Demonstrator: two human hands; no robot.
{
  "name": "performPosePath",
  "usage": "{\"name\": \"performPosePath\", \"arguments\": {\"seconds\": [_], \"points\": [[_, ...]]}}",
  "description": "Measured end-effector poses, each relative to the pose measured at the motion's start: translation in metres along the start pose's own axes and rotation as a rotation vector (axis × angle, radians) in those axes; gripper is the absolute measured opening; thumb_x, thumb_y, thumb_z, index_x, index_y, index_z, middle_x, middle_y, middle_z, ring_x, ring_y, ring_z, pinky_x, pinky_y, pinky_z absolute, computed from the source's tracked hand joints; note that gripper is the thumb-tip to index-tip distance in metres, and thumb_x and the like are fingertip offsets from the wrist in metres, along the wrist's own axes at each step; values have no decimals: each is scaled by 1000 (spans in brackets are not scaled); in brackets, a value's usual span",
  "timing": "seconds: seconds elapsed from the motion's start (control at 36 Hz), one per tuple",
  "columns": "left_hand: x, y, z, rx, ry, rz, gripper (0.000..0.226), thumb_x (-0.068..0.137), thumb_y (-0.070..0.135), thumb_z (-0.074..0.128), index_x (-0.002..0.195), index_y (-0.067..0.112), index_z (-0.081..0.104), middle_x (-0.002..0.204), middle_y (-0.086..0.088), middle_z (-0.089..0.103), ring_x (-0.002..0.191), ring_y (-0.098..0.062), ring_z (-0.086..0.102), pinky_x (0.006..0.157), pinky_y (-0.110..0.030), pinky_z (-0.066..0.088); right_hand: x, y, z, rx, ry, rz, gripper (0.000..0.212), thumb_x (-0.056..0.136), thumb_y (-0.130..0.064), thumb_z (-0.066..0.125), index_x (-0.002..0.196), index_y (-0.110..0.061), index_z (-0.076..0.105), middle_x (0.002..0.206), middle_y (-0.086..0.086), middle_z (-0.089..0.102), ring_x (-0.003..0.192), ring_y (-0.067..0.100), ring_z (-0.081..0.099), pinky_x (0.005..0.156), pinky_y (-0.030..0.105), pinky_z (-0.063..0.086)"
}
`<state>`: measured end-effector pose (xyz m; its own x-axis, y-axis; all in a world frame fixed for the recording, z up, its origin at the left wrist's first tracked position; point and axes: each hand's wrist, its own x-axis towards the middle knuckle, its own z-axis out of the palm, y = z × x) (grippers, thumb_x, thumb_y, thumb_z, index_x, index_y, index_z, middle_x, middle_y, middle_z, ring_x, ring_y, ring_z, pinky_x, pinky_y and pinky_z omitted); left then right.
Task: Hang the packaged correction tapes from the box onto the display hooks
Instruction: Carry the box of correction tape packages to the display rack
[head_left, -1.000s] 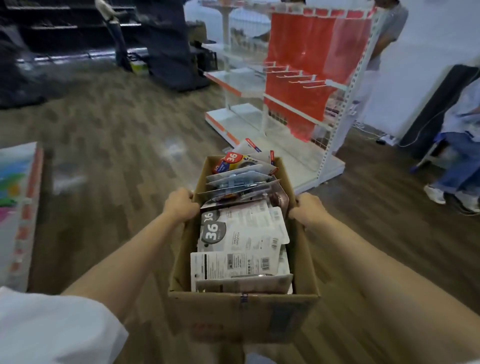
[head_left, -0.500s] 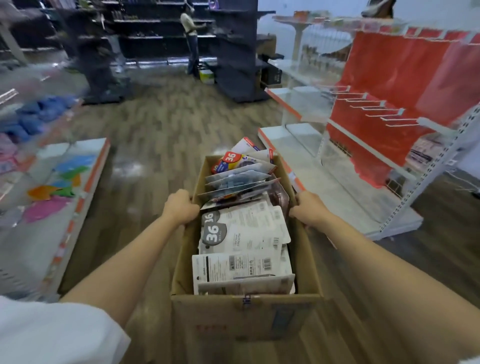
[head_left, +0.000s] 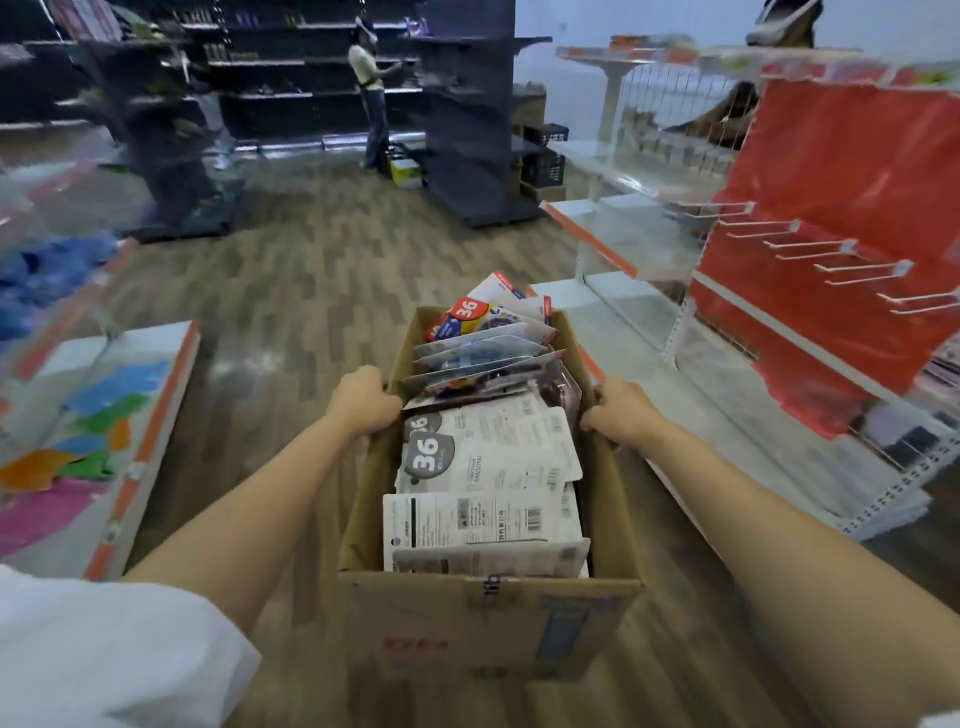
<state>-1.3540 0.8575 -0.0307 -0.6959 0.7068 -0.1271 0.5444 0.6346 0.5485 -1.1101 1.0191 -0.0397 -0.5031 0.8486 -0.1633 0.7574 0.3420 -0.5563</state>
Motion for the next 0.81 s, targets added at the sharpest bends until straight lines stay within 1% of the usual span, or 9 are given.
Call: {"name": "performPosePath", "arguments": {"seconds": [0.08, 0.22, 0.36, 0.47, 0.58, 0.61, 0.67, 0.75, 0.81], "points": [[47, 10, -1, -10, 5, 12, 18, 80, 9, 58, 95, 2, 65, 92, -16, 66, 89, -32, 62, 78, -39, 55, 43, -5, 0, 7, 25, 24, 22, 78, -5, 57, 96, 7, 63, 92, 25, 66, 81, 39, 65, 69, 49, 57], [124, 24, 14, -23, 14, 21, 14, 80, 4, 54, 86, -1, 65, 82, -16, 64, 85, -34, 63, 74, -37, 53, 120, -11, -6, -54, 18, 47, 24, 77, -7, 56, 96, 6, 62, 91, 23, 65, 81, 39, 65, 73, 50, 56], [203, 41, 27, -45, 2, -22, 16, 80, 9, 54, 91, 1, 63, 89, -16, 64, 83, -31, 61, 71, -34, 51, 204, -17, -16, -76, 8, 46, 20, 81, -7, 58, 95, 7, 62, 84, 20, 60, 79, 38, 64, 67, 38, 53], [264, 63, 27, -56, 0, -39, 16, 78, 8, 55, 89, 3, 65, 90, -17, 67, 83, -32, 64, 74, -37, 56, 271, -24, -30, -62, -22, 50, 18, 82, -7, 56, 96, 4, 60, 89, 19, 58, 86, 39, 62, 69, 37, 51], [320, 86, 23, -61, 2, -50, 14, 83, 7, 52, 89, 2, 63, 86, -15, 64, 75, -26, 60, 64, -32, 50, 329, -39, -48, -51, -16, 32, 5, 83, -5, 56, 79, -3, 54, 80, 13, 54, 77, 33, 58, 55, 30, 45], [333, 91, 22, -59, 10, -51, 14, 83, 8, 52, 90, 1, 63, 87, -15, 64, 77, -27, 60, 65, -32, 50, 342, -42, -51, -47, -8, 36, 13, 83, -4, 56, 72, -6, 50, 77, 12, 53, 75, 31, 56, 52, 28, 43], [358, 99, 20, -62, 28, -46, 14, 82, 8, 52, 91, 1, 62, 90, -15, 63, 82, -29, 61, 69, -33, 51, 366, -47, -55, -45, 0, 39, 22, 83, -3, 56, 66, -12, 45, 76, 12, 52, 73, 30, 54, 56, 29, 42], [399, 110, 19, -68, 47, -28, 12, 81, 6, 52, 87, 2, 61, 90, -16, 63, 88, -33, 61, 77, -37, 54, 405, -51, -59, -21, 18, 37, 4, 84, -3, 55, 82, -4, 57, 82, 15, 56, 79, 33, 57, 67, 36, 49], [428, 117, 21, -67, 47, -32, 11, 82, 6, 52, 87, 1, 60, 93, -17, 63, 90, -34, 61, 79, -37, 54, 432, -53, -59, -9, 17, 47, 11, 85, -4, 54, 94, 0, 59, 89, 20, 58, 84, 35, 59, 73, 39, 52]]}}
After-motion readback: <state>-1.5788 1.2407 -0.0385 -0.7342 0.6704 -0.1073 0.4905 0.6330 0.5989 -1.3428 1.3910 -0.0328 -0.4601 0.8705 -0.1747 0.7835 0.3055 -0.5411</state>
